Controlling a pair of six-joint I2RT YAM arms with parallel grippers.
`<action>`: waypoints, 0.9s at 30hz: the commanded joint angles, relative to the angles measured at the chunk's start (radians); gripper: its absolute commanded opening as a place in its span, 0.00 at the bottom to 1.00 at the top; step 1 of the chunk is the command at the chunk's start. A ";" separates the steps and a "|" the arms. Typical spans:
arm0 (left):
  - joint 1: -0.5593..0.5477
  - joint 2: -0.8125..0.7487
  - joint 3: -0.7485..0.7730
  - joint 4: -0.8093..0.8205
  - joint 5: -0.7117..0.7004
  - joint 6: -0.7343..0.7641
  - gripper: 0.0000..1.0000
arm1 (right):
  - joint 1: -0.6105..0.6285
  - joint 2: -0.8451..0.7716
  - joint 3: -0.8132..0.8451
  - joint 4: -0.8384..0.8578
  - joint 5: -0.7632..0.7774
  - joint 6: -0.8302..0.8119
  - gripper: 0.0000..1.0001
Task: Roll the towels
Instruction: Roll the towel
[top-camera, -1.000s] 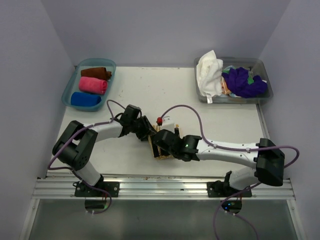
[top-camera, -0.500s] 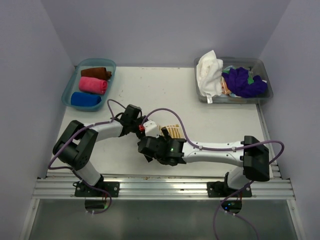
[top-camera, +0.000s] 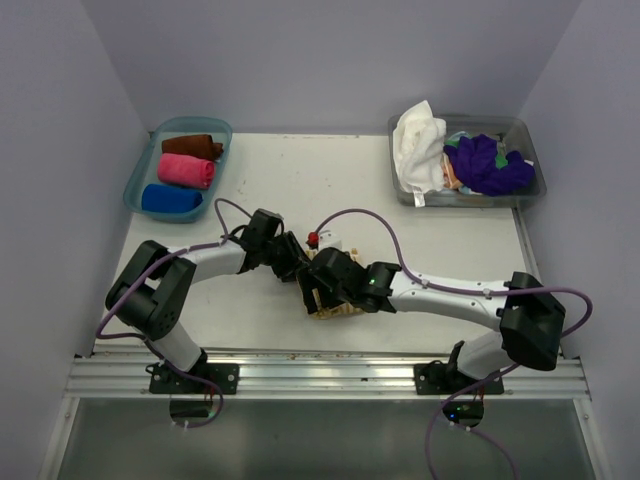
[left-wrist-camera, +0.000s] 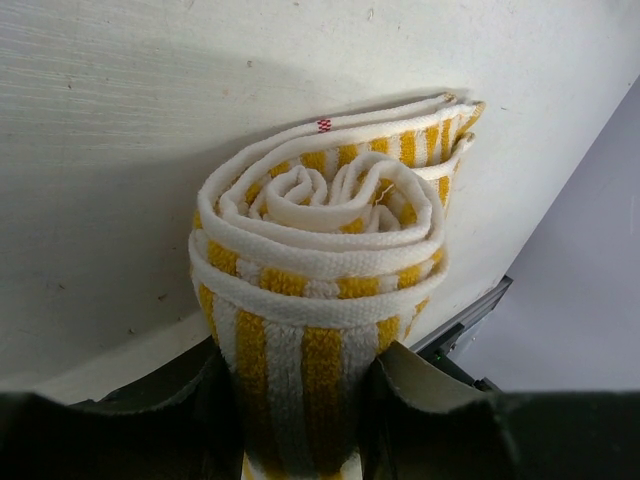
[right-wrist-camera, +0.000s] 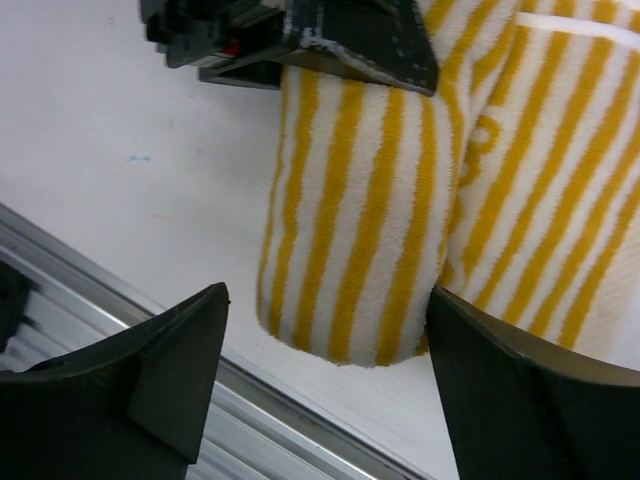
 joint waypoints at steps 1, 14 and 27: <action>-0.007 0.007 0.011 -0.045 -0.030 0.027 0.43 | 0.003 -0.017 -0.013 0.092 -0.091 0.042 0.79; -0.010 0.005 0.006 -0.043 -0.028 0.027 0.43 | -0.069 0.002 -0.162 0.299 -0.241 0.287 0.27; -0.010 0.001 0.012 -0.040 -0.016 0.027 0.43 | -0.175 0.049 -0.370 0.518 -0.378 0.435 0.08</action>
